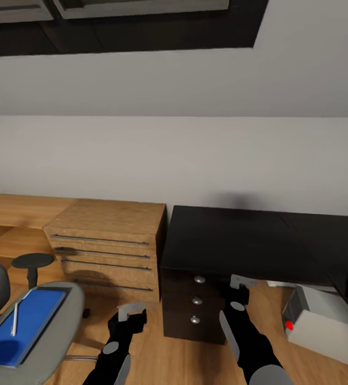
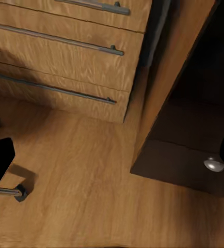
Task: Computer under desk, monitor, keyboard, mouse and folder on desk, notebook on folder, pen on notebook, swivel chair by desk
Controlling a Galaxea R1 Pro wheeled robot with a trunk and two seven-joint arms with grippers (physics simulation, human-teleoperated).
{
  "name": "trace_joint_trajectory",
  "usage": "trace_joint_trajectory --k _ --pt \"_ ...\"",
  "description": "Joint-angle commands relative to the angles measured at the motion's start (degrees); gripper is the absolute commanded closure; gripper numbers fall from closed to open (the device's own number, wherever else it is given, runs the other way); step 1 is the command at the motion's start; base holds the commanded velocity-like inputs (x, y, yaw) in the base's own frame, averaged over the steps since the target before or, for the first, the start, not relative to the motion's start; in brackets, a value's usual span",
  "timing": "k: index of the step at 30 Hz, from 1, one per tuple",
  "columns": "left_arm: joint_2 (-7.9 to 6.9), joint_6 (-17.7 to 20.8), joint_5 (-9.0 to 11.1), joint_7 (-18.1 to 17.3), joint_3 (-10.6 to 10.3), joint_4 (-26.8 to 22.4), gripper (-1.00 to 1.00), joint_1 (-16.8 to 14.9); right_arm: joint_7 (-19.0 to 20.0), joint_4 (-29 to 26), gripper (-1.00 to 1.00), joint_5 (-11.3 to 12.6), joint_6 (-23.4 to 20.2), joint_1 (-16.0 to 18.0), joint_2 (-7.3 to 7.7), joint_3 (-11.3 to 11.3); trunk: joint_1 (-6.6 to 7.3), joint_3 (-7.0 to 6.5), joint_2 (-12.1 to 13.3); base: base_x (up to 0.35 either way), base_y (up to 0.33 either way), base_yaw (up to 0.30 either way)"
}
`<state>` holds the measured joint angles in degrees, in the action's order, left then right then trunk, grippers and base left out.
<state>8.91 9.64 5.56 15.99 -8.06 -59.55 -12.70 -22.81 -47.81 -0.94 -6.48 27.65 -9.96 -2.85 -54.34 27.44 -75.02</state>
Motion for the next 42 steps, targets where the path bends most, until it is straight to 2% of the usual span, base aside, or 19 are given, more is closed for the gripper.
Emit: trace_joint_trajectory --k 1,7,19,22,29,35,42 --pt "-0.03 0.2 0.9 0.4 0.3 -0.1 -1.00 0.0 -0.2 0.0 1.00 -0.1 -0.2 0.0 -0.04 0.0 0.00 0.09 0.0 0.000 0.000 0.270" --pt "-0.03 0.2 2.3 0.3 1.8 -0.5 -1.00 0.0 -1.8 0.7 1.00 -0.1 0.8 0.0 -0.04 0.3 0.00 0.23 0.0 0.000 0.000 0.270" --pt "-0.03 0.2 2.5 0.3 2.0 -0.7 -1.00 0.0 -2.8 0.9 1.00 0.0 1.0 0.0 -0.04 0.4 0.00 0.49 0.0 0.000 0.000 0.270" --pt "-0.03 0.2 2.5 0.3 2.0 -0.7 -1.00 0.0 -2.7 0.9 1.00 -0.1 1.0 0.0 -0.04 1.0 0.00 0.55 0.0 0.000 0.000 0.270" --pt "-0.03 0.3 2.5 0.3 2.0 -0.6 -1.00 0.0 -2.7 0.9 1.00 -0.1 1.0 -0.1 -0.04 4.3 0.00 0.70 0.0 0.118 0.000 0.270" --pt "-0.03 0.3 2.5 0.3 2.0 -0.6 -1.00 0.0 -2.8 0.8 1.00 -0.1 1.0 -0.1 -0.04 4.8 0.00 0.82 0.0 0.287 0.000 0.229" --pt "0.03 0.3 2.4 0.3 1.9 -0.6 -1.00 0.0 -2.7 0.8 1.00 -0.1 1.0 -0.1 -0.04 5.0 0.00 0.85 0.0 0.131 0.000 0.046"
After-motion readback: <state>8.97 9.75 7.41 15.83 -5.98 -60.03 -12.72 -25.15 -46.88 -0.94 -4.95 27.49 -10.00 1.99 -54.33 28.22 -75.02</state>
